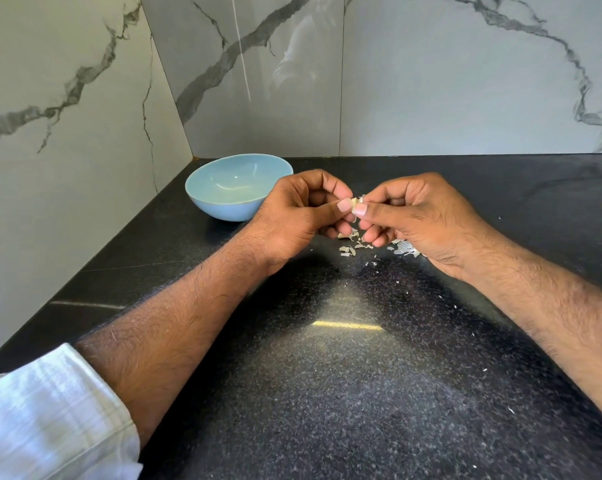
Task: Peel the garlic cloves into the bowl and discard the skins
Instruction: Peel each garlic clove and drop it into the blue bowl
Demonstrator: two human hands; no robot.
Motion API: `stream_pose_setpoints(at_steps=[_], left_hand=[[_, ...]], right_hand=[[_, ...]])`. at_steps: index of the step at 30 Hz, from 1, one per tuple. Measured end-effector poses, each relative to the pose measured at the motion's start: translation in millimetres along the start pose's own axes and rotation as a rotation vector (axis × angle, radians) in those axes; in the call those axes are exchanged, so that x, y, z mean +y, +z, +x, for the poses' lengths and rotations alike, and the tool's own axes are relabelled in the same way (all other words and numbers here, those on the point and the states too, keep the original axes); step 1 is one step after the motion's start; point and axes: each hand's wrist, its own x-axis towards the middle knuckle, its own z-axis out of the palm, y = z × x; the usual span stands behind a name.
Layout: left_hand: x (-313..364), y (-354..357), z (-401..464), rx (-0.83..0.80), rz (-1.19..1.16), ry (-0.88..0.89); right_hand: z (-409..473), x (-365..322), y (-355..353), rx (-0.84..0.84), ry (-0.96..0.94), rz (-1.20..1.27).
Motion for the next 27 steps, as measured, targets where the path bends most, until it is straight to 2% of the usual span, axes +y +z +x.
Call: stream_pose_setpoints(at_steps=[3,11,16,19,23,27], left_hand=[[1.1,1.0,-1.0,-0.024,-0.039,-0.013],[3.8,0.6,-0.9,-0.036,-0.072,-0.091],[3.1,3.9,-1.2,-0.033,-0.002,-0.049],[2.0,2.2,-1.1,-0.032,0.037,-0.052],[1.6,1.6,-0.2,-0.054,-0.016,-0.087],[1.4,1.4,-0.4,-0.047,-0.052,-0.095]], right_hand=[[0.4,0.1,0.6,0.031,-0.019,-0.011],[-0.3,-1.3,2.7,-0.019,-0.084,-0.138],[-0.8,-2.3,3.8,0.076,-0.107,-0.315],[-3.0,-3.7,5.1,0.07,-0.139,-0.378],[-1.5,-2.3,2.0,0.115,-0.146,-0.386],[1.6,1.1,-3.2,0.159,-0.066,-0.297]])
